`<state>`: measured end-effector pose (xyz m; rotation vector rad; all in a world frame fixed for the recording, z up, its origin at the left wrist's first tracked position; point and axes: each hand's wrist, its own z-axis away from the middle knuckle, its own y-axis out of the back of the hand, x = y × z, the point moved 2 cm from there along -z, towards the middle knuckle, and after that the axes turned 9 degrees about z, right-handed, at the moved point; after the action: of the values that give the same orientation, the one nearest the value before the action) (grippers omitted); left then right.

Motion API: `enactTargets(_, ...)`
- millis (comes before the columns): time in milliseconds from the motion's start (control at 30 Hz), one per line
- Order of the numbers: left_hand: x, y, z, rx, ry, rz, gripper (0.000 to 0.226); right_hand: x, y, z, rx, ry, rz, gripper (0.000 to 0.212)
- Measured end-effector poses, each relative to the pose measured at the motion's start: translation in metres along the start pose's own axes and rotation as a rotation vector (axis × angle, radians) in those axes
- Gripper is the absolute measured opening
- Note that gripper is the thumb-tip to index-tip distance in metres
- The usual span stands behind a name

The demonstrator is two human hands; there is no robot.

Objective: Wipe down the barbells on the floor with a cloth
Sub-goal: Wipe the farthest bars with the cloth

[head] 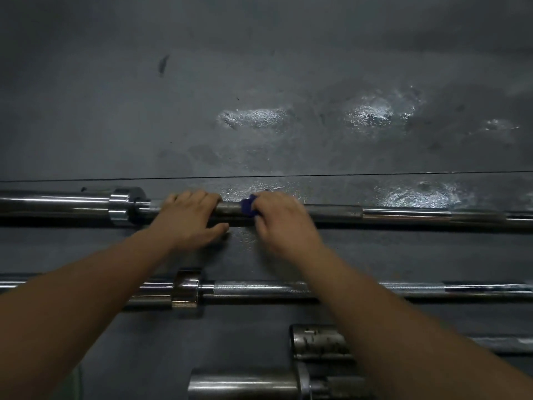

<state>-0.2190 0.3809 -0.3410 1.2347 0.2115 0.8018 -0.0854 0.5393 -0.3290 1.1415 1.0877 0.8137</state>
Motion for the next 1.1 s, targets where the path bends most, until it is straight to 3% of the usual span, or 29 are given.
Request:
enactTargets(67, 0.000, 0.001, 0.006, 0.015, -0.008, 0.026, 0.067, 0.045, 0.007, 0.011, 0.018, -0.120, 0.059, 0.021)
enactTargets(167, 0.003, -0.002, 0.026, 0.091, -0.003, 0.116, 0.074, 0.098, 0.022, 0.045, 0.135, -0.446, 0.050, 0.010)
enactTargets(267, 0.008, -0.013, 0.035, 0.153, 0.006, 0.158, 0.061, 0.082, 0.012, 0.056, 0.237, -0.614, 0.031, 0.007)
enactTargets(333, 0.010, -0.019, 0.036, 0.139, 0.014, 0.145, 0.056, 0.045, 0.002, 0.046, 0.242, -0.545, 0.007, 0.012)
enactTargets(400, 0.010, -0.024, 0.038, 0.128, 0.009, 0.130, 0.054, 0.017, -0.003, 0.041, 0.141, -0.315, -0.003, 0.012)
enactTargets(467, 0.008, -0.023, 0.040, 0.114, 0.005, 0.147, 0.057, 0.029, 0.006, 0.042, 0.047, -0.185, 0.008, 0.017)
enactTargets(500, 0.007, -0.021, 0.040, 0.097, 0.005, 0.164, 0.059, 0.046, 0.012, 0.046, 0.031, -0.208, 0.033, 0.020)
enactTargets(567, 0.007, -0.016, 0.038, 0.078, 0.010, 0.196, 0.057, 0.075, 0.020, 0.054, 0.091, -0.423, 0.051, 0.025)
enactTargets(633, 0.006, -0.014, 0.036, 0.084, 0.020, 0.208, 0.045, 0.060, 0.014, 0.048, 0.135, -0.545, 0.034, 0.031)
enactTargets(700, 0.006, -0.014, 0.034, 0.107, 0.027, 0.234, 0.034, 0.002, 0.001, 0.033, 0.109, -0.389, -0.002, 0.031)
enactTargets(767, 0.002, -0.016, 0.035, 0.123, 0.034, 0.260, 0.033, -0.047, -0.007, 0.031, 0.059, -0.084, -0.040, 0.029)
enactTargets(833, -0.002, -0.019, 0.038, 0.120, 0.015, 0.277, 0.042, -0.037, 0.000, 0.033, 0.021, 0.039, -0.031, 0.031)
enactTargets(933, -0.003, -0.021, 0.043, 0.130, 0.010, 0.319, 0.038, 0.035, 0.013, 0.056, 0.032, -0.303, -0.009, 0.028)
enactTargets(1000, 0.000, -0.022, 0.046, 0.130, 0.017, 0.318, 0.034, 0.064, 0.021, 0.069, 0.128, -0.539, 0.001, 0.023)
enactTargets(1033, 0.000, -0.022, 0.045, 0.117, 0.021, 0.310, 0.033, 0.058, 0.018, 0.068, 0.177, -0.569, 0.025, 0.021)
enactTargets(1100, 0.002, -0.021, 0.043, 0.072, 0.037, 0.303, 0.033, 0.016, 0.005, 0.050, 0.240, -0.431, 0.032, 0.020)
